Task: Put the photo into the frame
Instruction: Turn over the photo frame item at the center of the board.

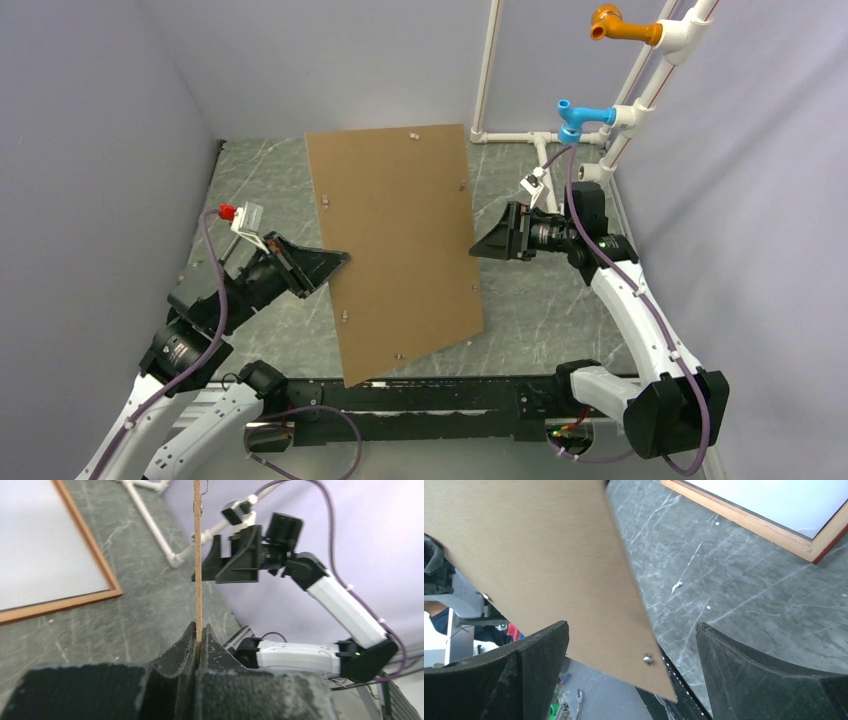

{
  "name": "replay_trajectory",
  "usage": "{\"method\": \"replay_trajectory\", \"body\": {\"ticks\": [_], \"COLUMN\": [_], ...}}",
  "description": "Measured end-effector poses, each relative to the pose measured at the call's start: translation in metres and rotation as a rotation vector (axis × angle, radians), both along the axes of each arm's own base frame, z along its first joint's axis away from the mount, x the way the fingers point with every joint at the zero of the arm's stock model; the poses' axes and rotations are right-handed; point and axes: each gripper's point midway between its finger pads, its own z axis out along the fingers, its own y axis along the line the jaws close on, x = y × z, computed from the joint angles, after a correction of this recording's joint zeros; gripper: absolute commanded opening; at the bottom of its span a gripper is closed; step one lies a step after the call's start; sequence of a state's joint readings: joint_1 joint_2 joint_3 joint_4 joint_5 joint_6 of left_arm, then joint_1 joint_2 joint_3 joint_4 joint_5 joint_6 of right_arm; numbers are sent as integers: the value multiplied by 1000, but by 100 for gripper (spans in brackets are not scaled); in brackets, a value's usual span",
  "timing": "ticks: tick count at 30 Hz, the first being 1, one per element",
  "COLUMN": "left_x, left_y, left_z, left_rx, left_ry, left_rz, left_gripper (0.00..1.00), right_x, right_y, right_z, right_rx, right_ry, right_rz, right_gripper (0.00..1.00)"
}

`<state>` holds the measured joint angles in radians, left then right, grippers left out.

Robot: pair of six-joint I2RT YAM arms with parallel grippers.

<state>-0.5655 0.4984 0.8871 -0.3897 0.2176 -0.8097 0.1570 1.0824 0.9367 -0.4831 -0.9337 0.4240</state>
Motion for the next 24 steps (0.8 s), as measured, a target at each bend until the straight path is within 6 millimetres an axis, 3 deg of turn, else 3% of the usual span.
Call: {"method": "replay_trajectory", "body": {"ticks": [7,14,16,21,24], "left_x": [-14,-4,3,14,20], "left_y": [-5,-13,-13,-9,-8], "left_z": [32,19,15,18,9], "left_rx": [-100,-120,-131,-184,-201], "left_ry": [-96,-74,-62,-96,-95], "left_rz": [-74,-94,-79,-65,-71], "left_gripper": [0,0,0,0,0], "right_x": [2,-21,-25,-20,-18], "right_y": [2,10,8,4,3], "right_z": [18,66,79,93,93], "right_rx": [90,239,259,278,284], "right_ry": [-29,-144,-190,-240,-241], "right_rz": [36,140,145,123,113], "right_gripper": [98,91,85,47,42]}}
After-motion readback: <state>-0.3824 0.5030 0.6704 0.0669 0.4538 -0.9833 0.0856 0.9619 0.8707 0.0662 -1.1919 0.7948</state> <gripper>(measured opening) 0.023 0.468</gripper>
